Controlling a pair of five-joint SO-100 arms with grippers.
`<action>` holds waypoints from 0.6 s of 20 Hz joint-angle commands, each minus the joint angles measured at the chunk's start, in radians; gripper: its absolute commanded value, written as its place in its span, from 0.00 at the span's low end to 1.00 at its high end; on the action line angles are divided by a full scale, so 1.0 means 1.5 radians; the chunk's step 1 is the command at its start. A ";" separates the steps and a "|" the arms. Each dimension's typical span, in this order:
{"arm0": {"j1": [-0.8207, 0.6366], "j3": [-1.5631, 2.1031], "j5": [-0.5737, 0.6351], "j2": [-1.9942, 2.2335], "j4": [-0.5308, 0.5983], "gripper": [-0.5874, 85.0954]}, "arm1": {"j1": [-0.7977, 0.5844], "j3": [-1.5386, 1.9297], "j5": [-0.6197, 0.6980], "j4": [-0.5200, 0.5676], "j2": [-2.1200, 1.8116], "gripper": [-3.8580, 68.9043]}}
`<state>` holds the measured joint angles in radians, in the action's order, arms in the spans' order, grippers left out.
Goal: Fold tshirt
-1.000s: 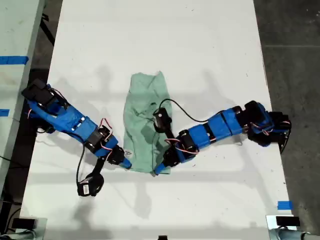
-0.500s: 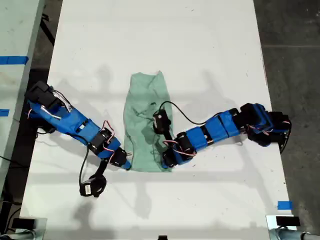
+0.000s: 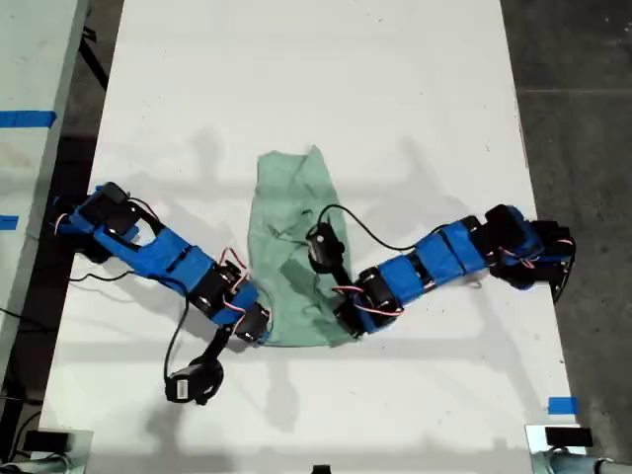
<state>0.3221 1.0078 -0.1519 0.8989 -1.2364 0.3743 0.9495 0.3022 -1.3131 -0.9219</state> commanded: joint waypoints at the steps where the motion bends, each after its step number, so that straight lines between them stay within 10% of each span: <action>1: 0.013 -0.069 0.017 0.077 0.001 0.01 | 0.050 -0.030 0.007 -0.064 -0.138 0.04; 12: -0.171 -0.025 0.175 0.254 -0.077 0.01 | -0.195 -0.030 0.200 -0.062 -0.212 0.04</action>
<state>0.1764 0.9741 0.0491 1.1490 -1.3223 0.1841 0.9480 0.5430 -1.4051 -1.1351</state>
